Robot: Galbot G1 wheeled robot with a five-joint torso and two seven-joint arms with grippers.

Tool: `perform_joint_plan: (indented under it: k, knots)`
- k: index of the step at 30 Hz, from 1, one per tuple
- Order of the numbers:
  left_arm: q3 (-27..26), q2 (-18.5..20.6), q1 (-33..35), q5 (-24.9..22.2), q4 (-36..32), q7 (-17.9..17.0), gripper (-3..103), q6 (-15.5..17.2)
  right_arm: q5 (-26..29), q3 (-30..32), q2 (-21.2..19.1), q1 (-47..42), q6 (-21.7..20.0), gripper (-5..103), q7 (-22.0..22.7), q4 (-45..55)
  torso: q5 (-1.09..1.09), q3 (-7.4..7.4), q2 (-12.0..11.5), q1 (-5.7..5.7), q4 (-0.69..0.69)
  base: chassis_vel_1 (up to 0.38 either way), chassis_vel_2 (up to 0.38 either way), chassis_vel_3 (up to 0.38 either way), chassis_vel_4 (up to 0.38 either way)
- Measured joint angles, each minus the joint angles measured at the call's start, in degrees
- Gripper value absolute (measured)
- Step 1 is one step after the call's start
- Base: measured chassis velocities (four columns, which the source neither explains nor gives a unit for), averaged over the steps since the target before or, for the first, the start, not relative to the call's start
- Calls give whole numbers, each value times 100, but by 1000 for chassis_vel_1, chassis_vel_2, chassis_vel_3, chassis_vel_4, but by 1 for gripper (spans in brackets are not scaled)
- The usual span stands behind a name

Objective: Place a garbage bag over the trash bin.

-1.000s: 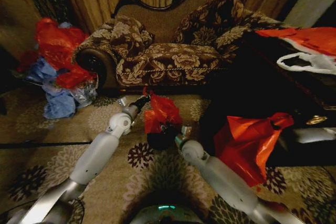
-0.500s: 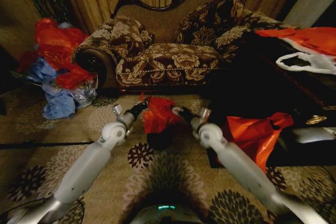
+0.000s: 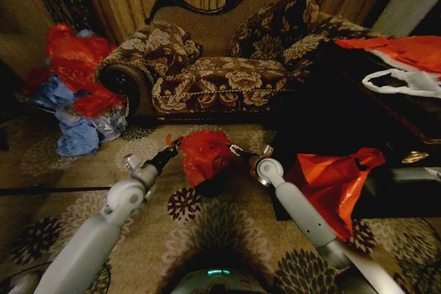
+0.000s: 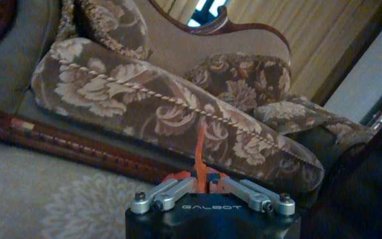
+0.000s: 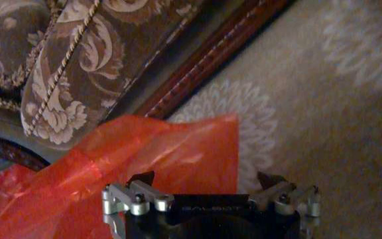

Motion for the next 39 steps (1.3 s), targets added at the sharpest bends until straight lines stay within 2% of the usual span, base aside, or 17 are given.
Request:
perform_joint_plan:
  k: [3, 7, 15, 20, 25, 34, 35, 38, 39]
  knots:
    - [-52, -8, 110, 47, -18, 25, 0, -22, -62, 108, 343, 18, 83, 100, -148, -321, 2, 0, 0, 0, 1, 0, 0, 0, 0]
    - [-51, -50, 137, 105, 13, 34, 0, -44, -188, 89, 429, 7, 117, 100, -242, -353, 2, 0, 0, 0, 1, 0, 0, 0, 0]
    - [-64, -101, 221, 190, 115, 93, 0, -83, -93, -139, 173, -83, 106, 100, -272, 35, 1, 0, 0, 0, -2, 0, 0, 0, 0]
    - [-146, -88, 318, 192, 73, 101, 0, -98, 49, 101, 493, 121, 130, 100, -260, -418, 2, 1, 0, 0, 2, 0, 0, 0, 0]
    - [-196, -88, 399, 205, 26, 111, 0, -106, 188, 181, 600, 209, 81, 100, -272, -648, 2, 1, 0, 0, -1, 0, 0, 0, 0]
    - [-134, -114, 328, 222, 27, 105, 0, -113, -60, 156, 888, 272, 57, 100, -526, -1099, 2, 1, 0, 0, 1, 0, 0, 0, 0]
    - [-125, -115, 319, 222, 28, 102, 0, -113, -83, 155, 898, 275, 63, 103, -550, -1112, 2, 1, 0, 0, 1, 0, 0, 0, 0]
    - [-58, -128, 269, 246, 52, 89, 0, -113, -143, 120, 859, 283, 129, 90, -719, -1124, 2, 1, 0, 0, 0, 0, 0, 0, 0]
    - [-58, -128, 269, 246, 52, 89, 0, -113, -143, 120, 859, 283, 129, 90, -719, -1124, 2, 1, 0, 0, 0, 0, 0, 0, 0]
